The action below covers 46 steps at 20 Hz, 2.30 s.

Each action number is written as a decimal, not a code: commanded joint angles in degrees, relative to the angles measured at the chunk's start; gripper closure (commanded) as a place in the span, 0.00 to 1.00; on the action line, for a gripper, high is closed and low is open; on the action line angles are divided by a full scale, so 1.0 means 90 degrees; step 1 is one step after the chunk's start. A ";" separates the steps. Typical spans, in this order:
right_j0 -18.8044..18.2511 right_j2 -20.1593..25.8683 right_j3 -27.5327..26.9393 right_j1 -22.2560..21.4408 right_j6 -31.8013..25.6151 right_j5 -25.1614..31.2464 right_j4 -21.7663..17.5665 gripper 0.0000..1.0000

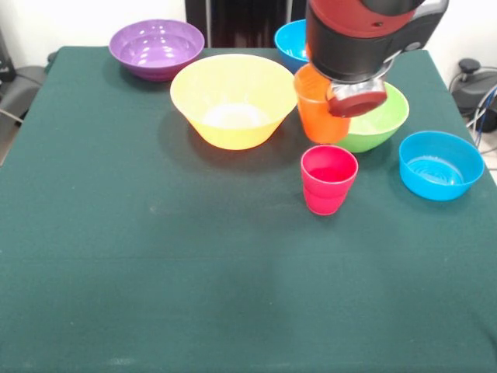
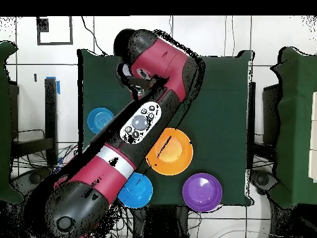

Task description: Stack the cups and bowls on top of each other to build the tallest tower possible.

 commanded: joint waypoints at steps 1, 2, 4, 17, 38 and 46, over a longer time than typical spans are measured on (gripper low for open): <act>-0.0132 0.0947 0.0131 0.0056 0.0516 -0.0589 -0.0481 1.00; -0.0134 0.0960 0.0123 0.0052 0.0540 -0.0601 -0.0493 1.00; -0.0109 0.1003 0.0135 0.0058 0.0623 -0.0664 -0.0482 1.00; 0.0230 0.1230 0.0348 0.0050 0.1059 -0.0926 -0.0365 1.00; 0.0254 0.1414 0.0531 0.0159 0.1006 -0.1374 -0.0542 1.00; 0.0233 0.1458 0.0544 0.0181 0.1033 -0.1477 -0.0555 1.00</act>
